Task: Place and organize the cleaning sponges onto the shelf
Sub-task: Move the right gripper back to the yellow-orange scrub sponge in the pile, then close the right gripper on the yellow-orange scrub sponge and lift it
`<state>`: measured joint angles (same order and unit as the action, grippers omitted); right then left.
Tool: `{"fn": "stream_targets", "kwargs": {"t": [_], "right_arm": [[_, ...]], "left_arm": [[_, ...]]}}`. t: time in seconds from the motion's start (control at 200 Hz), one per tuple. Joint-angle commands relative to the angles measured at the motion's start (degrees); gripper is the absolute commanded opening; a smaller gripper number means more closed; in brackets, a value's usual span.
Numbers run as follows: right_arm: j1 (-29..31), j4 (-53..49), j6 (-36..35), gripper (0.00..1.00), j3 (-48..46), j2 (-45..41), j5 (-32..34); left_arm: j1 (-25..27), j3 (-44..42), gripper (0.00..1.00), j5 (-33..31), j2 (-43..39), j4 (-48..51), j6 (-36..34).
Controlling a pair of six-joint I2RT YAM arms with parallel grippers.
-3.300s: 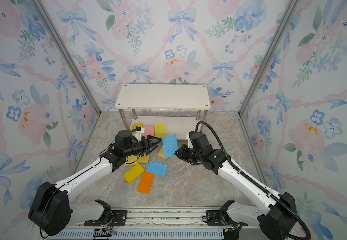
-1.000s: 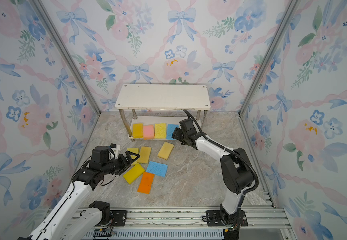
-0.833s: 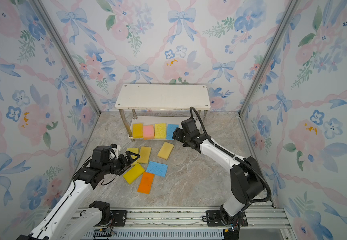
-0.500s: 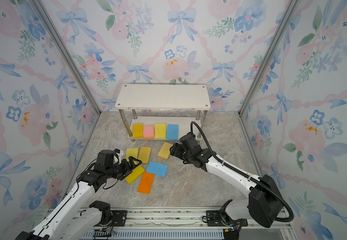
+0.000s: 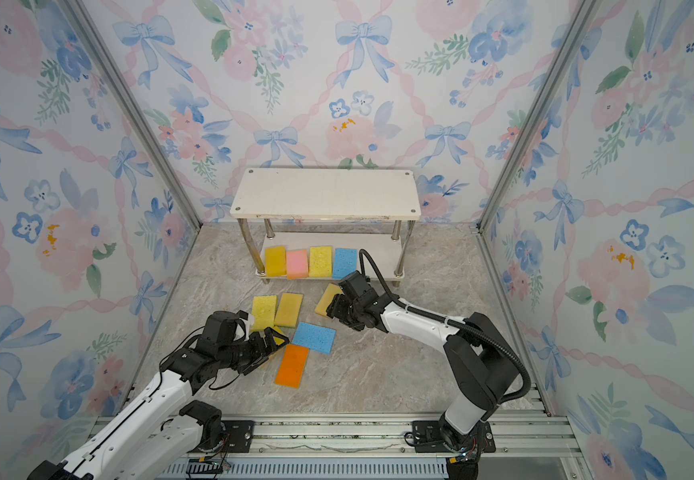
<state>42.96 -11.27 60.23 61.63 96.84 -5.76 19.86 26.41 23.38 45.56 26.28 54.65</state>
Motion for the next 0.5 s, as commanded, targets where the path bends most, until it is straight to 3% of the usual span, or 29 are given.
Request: {"fn": "stream_targets", "kwargs": {"t": [0.0, 0.495], "right_arm": [[-0.6, 1.1, -0.7, 0.64, 4.2, 4.1, -0.7], [-0.9, -9.6, -0.9, 0.50, 13.8, 12.9, 4.5]], "left_arm": [[0.0, 2.1, 0.98, 1.0, -0.6, -0.1, 0.0], [-5.0, 2.5, 0.98, 5.5, -2.2, 1.8, -3.1]]}}
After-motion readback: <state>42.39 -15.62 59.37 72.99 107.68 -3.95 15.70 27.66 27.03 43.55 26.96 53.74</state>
